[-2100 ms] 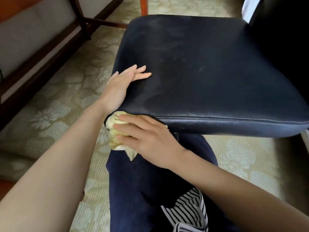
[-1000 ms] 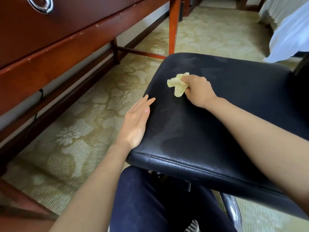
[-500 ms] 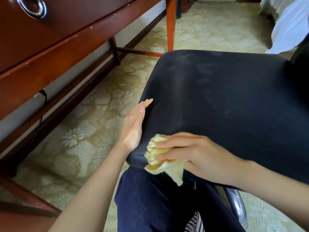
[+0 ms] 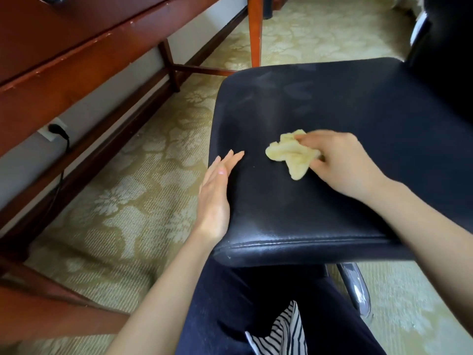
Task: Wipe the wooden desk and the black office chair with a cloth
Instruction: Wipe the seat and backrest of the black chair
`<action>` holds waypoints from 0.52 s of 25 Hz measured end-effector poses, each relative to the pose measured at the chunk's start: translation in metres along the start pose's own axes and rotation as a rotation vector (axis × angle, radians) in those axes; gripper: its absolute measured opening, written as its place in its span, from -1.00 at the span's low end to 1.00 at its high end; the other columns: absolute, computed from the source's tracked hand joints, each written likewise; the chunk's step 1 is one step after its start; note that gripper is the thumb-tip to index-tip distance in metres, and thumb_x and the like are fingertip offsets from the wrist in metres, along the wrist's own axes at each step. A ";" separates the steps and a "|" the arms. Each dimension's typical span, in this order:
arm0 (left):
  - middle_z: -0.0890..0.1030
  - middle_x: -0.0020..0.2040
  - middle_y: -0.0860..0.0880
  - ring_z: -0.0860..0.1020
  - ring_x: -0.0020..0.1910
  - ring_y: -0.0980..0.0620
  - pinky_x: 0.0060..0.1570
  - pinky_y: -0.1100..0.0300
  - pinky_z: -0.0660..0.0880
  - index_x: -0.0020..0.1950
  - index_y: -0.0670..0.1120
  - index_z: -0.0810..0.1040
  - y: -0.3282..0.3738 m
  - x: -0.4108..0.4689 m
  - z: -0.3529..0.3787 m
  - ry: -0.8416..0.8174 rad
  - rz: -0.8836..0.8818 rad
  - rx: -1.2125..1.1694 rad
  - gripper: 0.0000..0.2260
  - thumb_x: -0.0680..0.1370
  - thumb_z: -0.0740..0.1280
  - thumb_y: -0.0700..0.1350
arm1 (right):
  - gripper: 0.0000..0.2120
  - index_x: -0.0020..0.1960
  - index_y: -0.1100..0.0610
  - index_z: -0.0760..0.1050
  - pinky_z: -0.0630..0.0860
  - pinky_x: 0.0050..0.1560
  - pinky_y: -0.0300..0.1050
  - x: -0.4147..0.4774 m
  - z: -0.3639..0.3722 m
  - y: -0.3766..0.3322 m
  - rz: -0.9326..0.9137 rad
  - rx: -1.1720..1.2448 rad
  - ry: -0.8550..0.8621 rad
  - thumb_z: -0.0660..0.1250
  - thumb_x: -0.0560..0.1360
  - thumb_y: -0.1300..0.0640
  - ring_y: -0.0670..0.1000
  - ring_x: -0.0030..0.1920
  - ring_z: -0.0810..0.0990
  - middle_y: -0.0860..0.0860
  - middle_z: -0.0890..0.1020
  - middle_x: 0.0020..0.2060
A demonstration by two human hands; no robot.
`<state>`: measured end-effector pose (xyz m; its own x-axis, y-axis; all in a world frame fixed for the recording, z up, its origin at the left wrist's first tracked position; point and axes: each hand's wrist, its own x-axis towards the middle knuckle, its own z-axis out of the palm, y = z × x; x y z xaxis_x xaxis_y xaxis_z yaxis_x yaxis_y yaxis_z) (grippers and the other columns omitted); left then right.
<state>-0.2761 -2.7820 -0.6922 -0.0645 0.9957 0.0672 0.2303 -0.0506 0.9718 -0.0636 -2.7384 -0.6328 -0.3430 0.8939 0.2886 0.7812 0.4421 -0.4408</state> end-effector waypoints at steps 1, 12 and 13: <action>0.35 0.42 0.25 0.12 0.46 0.33 0.51 0.06 -0.05 0.34 0.16 0.46 0.001 -0.004 0.003 0.004 -0.008 -0.022 -0.44 0.52 -0.13 0.28 | -0.80 -0.06 0.19 0.58 0.49 0.01 0.00 0.006 0.004 -0.004 0.031 -0.020 -0.003 0.23 0.44 0.35 0.15 -0.02 0.57 0.08 0.63 -0.06; 0.40 0.37 0.24 0.10 0.46 0.32 0.39 0.32 -0.04 0.26 0.06 0.51 -0.013 -0.026 0.000 -0.057 -0.013 -0.147 -0.52 0.69 -0.19 0.01 | -0.75 -0.06 0.19 0.66 0.57 0.00 0.12 -0.082 0.030 -0.075 -0.544 -0.015 -0.213 0.33 0.33 0.38 0.19 0.12 0.58 0.08 0.64 0.10; 0.41 0.35 0.28 0.11 0.46 0.33 0.38 0.37 -0.05 0.26 0.08 0.51 -0.015 -0.026 -0.001 -0.070 -0.002 -0.108 -0.53 0.69 -0.19 0.00 | -0.74 -0.01 0.18 0.66 0.55 0.06 0.11 -0.087 0.026 -0.068 -0.577 -0.014 -0.249 0.37 0.36 0.39 0.16 0.20 0.55 0.06 0.61 0.16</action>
<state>-0.2792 -2.8074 -0.7079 0.0043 0.9986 0.0533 0.1243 -0.0534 0.9908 -0.1005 -2.8447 -0.6501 -0.8215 0.5025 0.2696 0.4397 0.8592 -0.2616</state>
